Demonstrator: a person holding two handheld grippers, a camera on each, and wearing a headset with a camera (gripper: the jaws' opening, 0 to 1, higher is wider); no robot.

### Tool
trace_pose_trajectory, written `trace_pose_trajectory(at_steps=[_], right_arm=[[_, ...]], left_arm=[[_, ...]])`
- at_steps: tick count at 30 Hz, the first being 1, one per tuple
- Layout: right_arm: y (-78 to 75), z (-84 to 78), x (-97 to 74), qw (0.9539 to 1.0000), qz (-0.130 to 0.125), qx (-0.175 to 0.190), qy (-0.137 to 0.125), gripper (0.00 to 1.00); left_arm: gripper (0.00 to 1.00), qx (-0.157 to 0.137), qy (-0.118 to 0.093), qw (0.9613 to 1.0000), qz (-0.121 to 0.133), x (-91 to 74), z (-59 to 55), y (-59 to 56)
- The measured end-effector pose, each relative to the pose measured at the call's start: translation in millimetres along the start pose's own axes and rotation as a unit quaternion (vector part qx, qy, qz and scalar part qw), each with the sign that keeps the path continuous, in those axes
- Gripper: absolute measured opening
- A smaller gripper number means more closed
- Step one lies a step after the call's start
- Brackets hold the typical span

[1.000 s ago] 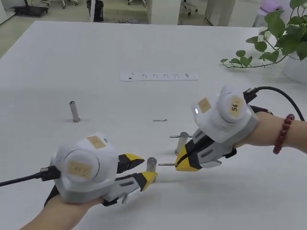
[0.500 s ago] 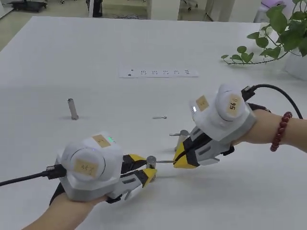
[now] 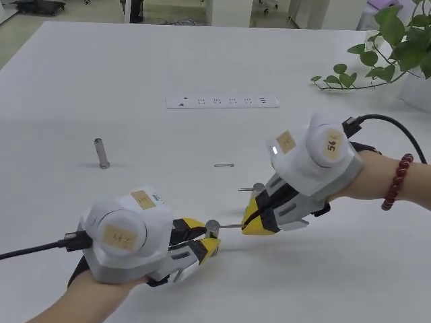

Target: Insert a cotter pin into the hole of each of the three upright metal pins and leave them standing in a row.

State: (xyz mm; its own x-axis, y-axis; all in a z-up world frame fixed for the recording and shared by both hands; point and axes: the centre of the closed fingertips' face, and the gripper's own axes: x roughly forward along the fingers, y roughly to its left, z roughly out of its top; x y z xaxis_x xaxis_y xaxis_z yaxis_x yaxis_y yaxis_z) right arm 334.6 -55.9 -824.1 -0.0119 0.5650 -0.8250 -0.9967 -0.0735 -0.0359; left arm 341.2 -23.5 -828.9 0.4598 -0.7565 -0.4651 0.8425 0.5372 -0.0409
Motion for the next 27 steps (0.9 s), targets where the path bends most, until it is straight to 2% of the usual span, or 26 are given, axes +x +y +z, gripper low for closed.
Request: trace_pose_trajectory(at_steps=[14, 17, 20, 22, 27], right_arm=[[-2.6, 9.4, 8.2, 0.9998, 0.006, -0.019, 0.004, 0.03], [-2.7, 11.6, 10.1, 0.9998, 0.006, -0.019, 0.002, 0.03], [-3.6, 13.3, 11.4, 0.9998, 0.005, -0.018, 0.003, 0.03], [-3.0, 14.4, 11.8, 0.9999, 0.005, -0.016, 0.000, 0.03], [-2.4, 16.8, 13.1, 0.9999, 0.006, -0.016, 0.000, 0.03]], left_arm=[[0.11, 0.002, -0.003, 1.0000, -0.008, 2.6, -0.4, -0.2], [0.11, -0.005, -0.005, 0.9999, -0.007, 2.9, -0.5, 0.1], [0.12, -0.035, -0.014, 0.9993, -0.005, 3.0, -1.5, 1.2], [0.12, -0.044, -0.020, 0.9988, -0.005, 3.4, -2.7, 1.3], [0.12, -0.043, -0.020, 0.9988, -0.005, 3.9, -2.6, 0.3]])
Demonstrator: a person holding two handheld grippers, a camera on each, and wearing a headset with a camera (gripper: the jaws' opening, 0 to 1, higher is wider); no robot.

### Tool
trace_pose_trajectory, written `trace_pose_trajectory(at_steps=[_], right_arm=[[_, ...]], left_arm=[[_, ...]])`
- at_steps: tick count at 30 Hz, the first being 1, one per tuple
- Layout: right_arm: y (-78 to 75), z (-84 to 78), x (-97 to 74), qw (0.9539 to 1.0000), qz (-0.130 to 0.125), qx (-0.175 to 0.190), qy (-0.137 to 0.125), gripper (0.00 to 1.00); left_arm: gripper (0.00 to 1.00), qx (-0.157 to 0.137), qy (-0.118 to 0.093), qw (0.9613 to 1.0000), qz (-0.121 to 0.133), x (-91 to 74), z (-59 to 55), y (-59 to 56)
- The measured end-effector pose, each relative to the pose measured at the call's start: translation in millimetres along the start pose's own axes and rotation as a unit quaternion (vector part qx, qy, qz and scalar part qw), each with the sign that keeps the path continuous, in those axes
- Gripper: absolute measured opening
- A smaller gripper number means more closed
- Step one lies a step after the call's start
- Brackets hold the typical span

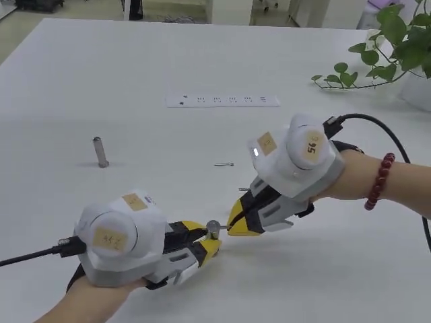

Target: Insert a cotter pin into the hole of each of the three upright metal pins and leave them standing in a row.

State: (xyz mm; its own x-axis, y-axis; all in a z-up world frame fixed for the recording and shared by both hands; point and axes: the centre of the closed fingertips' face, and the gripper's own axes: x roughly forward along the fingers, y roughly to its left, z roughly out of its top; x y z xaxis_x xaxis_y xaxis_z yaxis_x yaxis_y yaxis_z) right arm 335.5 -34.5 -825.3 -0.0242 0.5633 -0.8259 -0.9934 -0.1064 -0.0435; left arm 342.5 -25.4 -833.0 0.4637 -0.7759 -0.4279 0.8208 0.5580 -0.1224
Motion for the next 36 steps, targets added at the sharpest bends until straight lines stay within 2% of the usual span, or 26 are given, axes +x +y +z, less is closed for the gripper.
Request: trace_pose_trajectory(at_steps=[12, 16, 26, 30, 36], right_arm=[[0.7, 3.8, 2.8, 0.9998, -0.002, 0.021, -0.005, 0.05], [2.6, -2.0, 6.3, 0.9996, -0.009, 0.025, -0.004, 0.13], [1.0, 0.1, -6.3, 0.9987, -0.025, 0.034, -0.030, 0.09], [-0.2, 0.9, -6.9, 0.9984, -0.026, 0.038, -0.034, 0.06], [0.5, 4.8, -5.1, 0.9982, -0.025, 0.036, -0.041, 0.05]], left_arm=[[0.12, 0.002, -0.002, 1.0000, 0.003, 0.8, -0.2, -0.2], [0.12, 0.004, 0.000, 1.0000, 0.003, 0.9, -0.3, -0.5], [0.12, 0.000, -0.004, 1.0000, 0.007, 1.2, -0.2, -0.2], [0.12, 0.000, -0.005, 1.0000, 0.005, 1.2, -0.4, 0.1], [0.12, -0.012, -0.008, 0.9999, 0.002, 1.7, -1.4, 0.8]])
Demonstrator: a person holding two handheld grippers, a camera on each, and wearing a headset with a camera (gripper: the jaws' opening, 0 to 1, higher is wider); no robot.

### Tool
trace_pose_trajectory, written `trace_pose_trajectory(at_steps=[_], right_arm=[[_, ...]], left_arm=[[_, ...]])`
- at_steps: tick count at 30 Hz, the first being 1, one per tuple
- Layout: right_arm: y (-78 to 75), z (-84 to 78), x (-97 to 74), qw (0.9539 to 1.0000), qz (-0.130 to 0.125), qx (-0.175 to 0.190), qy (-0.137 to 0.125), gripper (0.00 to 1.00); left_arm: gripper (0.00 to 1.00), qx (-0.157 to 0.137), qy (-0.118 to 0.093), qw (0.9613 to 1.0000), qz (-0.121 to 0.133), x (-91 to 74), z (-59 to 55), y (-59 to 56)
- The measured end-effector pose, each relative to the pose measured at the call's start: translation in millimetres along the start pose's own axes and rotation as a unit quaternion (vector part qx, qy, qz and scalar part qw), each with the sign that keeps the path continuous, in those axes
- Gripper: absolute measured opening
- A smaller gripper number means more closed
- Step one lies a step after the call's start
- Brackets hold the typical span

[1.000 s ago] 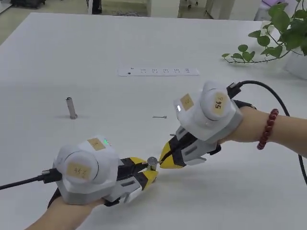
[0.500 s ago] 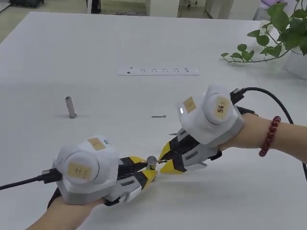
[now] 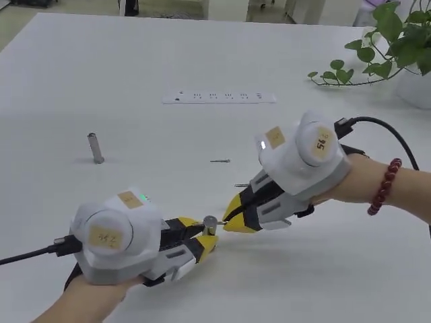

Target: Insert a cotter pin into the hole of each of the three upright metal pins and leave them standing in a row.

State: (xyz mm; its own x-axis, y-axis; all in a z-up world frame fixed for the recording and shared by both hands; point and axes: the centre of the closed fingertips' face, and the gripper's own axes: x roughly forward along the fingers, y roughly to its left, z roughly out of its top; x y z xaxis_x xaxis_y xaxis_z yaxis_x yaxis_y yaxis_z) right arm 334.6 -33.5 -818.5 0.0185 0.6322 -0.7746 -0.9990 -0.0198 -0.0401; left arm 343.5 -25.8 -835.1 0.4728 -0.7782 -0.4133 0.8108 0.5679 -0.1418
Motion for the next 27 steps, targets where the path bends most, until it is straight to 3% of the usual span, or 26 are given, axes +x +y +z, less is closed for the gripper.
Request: trace_pose_trajectory(at_steps=[10, 19, 27], right_arm=[[-0.3, 5.0, 4.2, 1.0000, -0.001, 0.000, -0.003, 0.05], [-0.4, 2.9, 5.9, 1.0000, -0.001, 0.007, 0.003, 0.05], [4.6, -3.2, 9.0, 0.9996, 0.003, 0.027, 0.009, 0.15]], left_arm=[[0.12, -0.009, 0.001, 1.0000, 0.001, 0.8, -2.1, 0.6], [0.12, 0.001, 0.007, 1.0000, 0.002, 1.8, -2.3, -0.2], [0.15, 0.013, 0.018, 0.9997, 0.008, 2.2, -3.0, 1.5]])
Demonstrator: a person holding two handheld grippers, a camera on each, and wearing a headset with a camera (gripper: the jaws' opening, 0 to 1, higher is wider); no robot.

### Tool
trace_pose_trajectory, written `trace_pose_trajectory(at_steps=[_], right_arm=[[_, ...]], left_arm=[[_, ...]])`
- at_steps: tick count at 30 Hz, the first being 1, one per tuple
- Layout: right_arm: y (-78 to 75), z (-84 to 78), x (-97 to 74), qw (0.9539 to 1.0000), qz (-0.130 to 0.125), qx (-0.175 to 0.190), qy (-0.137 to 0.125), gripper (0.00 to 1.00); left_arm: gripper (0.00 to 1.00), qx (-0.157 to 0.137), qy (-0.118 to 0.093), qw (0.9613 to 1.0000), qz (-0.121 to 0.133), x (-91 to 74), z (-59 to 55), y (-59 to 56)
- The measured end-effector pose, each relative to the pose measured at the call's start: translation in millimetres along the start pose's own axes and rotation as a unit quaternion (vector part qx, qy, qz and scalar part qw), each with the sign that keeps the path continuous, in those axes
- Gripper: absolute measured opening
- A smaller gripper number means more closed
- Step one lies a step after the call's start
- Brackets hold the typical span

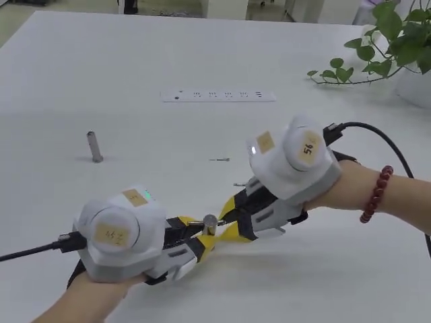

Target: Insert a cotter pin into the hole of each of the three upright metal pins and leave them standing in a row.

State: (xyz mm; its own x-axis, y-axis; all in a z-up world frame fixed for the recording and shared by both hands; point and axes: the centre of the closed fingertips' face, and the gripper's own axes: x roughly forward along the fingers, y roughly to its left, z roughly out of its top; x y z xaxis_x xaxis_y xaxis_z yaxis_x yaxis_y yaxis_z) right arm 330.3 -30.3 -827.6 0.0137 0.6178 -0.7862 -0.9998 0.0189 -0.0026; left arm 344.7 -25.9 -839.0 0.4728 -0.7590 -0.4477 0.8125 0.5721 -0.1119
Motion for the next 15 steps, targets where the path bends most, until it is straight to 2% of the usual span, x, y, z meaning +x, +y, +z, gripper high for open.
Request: trace_pose_trajectory(at_steps=[3, 8, 15], right_arm=[[-0.4, 1.6, -2.1, 0.9999, -0.002, 0.012, -0.010, 0.17], [-3.2, 7.6, -5.4, 0.9991, -0.008, 0.029, -0.031, 0.19], [-2.7, 16.3, -3.9, 0.9983, -0.012, 0.031, -0.048, 0.22]], left_arm=[[0.24, -0.001, 0.000, 1.0000, 0.001, -1.1, 1.4, 1.5], [0.30, 0.000, 0.003, 1.0000, 0.003, -5.2, 2.0, 2.9], [0.38, 0.002, -0.006, 1.0000, 0.004, -15.8, 6.0, 5.6]])
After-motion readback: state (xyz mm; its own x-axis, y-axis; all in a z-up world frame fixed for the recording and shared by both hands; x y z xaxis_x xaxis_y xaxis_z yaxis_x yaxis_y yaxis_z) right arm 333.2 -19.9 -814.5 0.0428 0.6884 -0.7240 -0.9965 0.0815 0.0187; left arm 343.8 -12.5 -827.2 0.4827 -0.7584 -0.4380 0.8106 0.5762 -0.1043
